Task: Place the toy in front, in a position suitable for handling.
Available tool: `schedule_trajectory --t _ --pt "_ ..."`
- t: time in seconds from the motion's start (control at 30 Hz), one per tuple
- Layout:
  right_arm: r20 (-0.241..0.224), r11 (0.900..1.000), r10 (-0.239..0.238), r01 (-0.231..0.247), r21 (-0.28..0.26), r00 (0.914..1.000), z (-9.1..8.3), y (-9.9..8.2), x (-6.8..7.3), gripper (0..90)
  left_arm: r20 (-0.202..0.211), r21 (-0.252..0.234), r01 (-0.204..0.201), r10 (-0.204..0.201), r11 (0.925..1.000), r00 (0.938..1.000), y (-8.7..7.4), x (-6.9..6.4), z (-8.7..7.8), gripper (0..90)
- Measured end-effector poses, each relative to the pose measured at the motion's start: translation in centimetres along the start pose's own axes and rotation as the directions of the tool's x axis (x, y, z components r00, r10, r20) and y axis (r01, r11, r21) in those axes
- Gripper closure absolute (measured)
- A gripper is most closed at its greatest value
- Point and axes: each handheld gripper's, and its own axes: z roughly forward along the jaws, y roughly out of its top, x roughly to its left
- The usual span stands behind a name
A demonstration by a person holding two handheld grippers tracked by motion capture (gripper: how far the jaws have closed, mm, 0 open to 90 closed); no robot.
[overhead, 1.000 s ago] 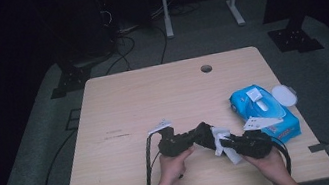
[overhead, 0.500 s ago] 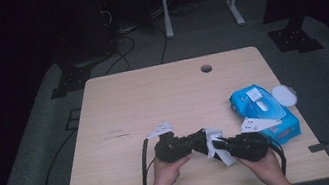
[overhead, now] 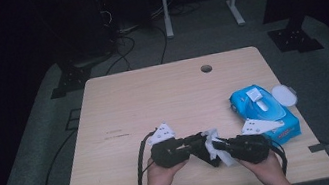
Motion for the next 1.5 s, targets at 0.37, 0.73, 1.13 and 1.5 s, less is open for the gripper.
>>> schedule_trajectory --t 0.37,0.73,1.13,1.5 --pt "0.019 0.9995 -0.031 0.031 0.003 0.9993 -2.5 -1.3 0.2 84.4 0.009 0.01 -0.145 0.145 0.9894 0.9894 0.4 -2.5 1.4 71.4" --pt "0.027 0.9991 -0.017 0.016 0.04 0.9995 -2.8 -2.6 -0.8 84.4 0.038 0.044 -0.1 0.098 0.994 0.9945 -2.5 -2.1 3.9 71.5" --pt "0.027 0.9971 -0.026 0.024 0.072 0.9993 -1.7 -2.5 -0.9 84.3 0.007 0.096 -0.136 0.136 0.986 0.9907 -4.3 -0.8 3.5 72.7" --pt "0.146 0.9944 0.053 -0.065 0.084 0.9879 -1.5 -0.5 -5.2 84.3 -0.005 0.172 -0.203 0.207 0.9641 0.9784 -5.5 0.3 3.2 73.2"
